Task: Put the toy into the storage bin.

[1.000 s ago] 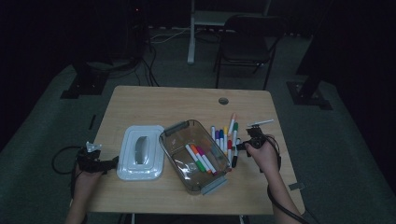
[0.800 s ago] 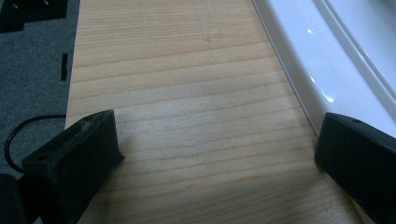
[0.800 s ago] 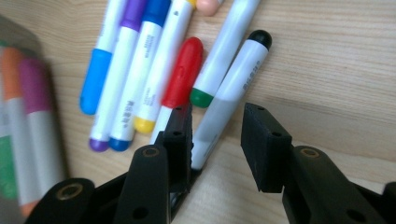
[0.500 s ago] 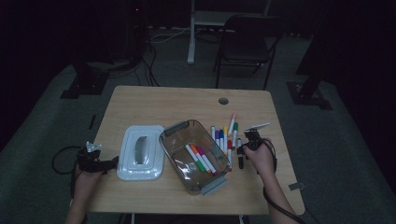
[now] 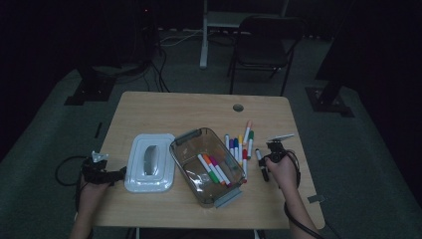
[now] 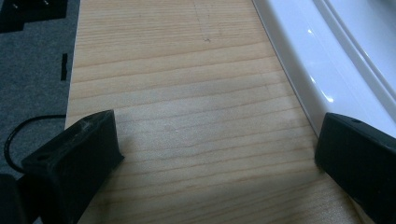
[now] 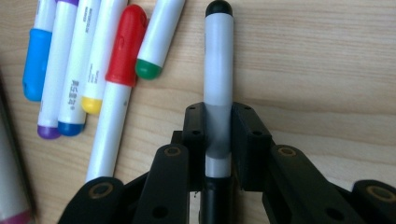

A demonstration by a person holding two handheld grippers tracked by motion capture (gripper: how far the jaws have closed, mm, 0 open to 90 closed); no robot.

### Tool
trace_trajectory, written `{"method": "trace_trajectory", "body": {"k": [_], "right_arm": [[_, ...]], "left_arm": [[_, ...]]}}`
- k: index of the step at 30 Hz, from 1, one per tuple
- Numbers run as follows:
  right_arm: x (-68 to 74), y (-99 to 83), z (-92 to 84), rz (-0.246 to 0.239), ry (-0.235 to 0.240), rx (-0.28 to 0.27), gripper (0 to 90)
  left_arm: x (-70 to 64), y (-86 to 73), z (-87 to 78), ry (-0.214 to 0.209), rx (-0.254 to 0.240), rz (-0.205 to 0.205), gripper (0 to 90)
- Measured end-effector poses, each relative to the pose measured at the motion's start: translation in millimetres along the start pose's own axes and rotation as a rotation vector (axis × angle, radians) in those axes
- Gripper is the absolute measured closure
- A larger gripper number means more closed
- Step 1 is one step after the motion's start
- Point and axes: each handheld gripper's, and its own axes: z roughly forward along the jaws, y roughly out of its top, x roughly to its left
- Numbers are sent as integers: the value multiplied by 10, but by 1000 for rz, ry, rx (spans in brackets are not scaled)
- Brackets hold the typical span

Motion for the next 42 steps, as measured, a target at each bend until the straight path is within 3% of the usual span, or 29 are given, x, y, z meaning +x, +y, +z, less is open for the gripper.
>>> {"method": "trace_trajectory", "body": {"k": [5, 16, 28, 36, 39, 42], "right_arm": [[-3, -16, -121, 11, 33, -31, 768], [167, 24, -578, -31, 104, -144, 768], [340, 65, -869, -84, 159, -196, 768], [626, 96, -1086, -159, 232, -225, 768], [780, 101, -1157, -201, 212, -246, 768], [933, 112, -1200, -241, 227, -251, 768]], "left_arm": [[0, 0, 0, 0, 0, 0, 4], [0, 0, 0, 0, 0, 0, 4], [0, 0, 0, 0, 0, 0, 4], [1, 0, 0, 0, -1, 1, 4], [2, 1, 1, 1, -1, 4, 4], [1, 1, -1, 0, 1, 2, 4]]}}
